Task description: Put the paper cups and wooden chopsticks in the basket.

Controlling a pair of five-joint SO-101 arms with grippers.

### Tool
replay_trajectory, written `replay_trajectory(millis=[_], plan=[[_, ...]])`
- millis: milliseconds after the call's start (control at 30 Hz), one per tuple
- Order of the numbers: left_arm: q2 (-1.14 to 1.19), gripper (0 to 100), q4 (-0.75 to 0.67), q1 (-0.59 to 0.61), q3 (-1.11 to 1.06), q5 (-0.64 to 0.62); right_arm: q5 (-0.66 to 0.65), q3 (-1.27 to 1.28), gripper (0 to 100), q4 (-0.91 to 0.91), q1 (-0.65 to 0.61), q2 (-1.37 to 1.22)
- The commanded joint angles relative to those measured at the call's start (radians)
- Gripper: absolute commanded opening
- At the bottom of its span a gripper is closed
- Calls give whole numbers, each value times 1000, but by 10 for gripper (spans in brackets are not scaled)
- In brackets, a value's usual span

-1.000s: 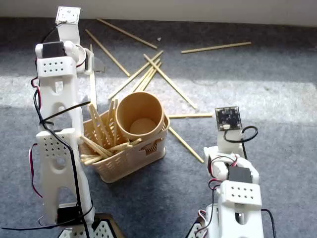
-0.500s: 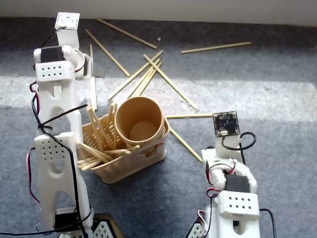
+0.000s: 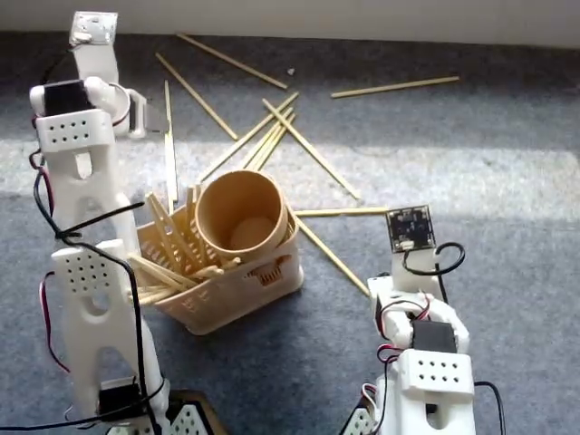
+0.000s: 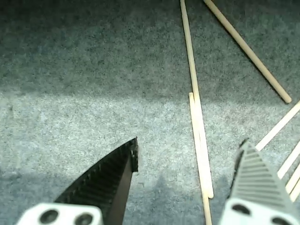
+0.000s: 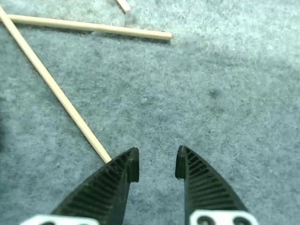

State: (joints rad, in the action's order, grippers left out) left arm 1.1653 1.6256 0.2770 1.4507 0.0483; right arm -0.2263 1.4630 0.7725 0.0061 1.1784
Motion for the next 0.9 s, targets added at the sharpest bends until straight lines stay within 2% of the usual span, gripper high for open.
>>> replay_trajectory(millis=[0, 233, 433, 633, 767, 867], plan=[[-61, 340, 83, 19, 226, 6, -12, 8, 145, 4, -8, 18], [-375, 340, 75, 47, 203, 3, -12, 12, 145, 4, -8, 19], [-611, 340, 124, 50, 197, 5, -12, 13, 145, 4, -8, 19], [-759, 340, 141, 73, 188, 3, -12, 13, 145, 4, -8, 19], [-897, 340, 143, 90, 18, 3, -12, 13, 145, 2, -8, 19], [-1092, 340, 143, 88, -223, 5, -12, 15, 145, 2, -8, 19]])
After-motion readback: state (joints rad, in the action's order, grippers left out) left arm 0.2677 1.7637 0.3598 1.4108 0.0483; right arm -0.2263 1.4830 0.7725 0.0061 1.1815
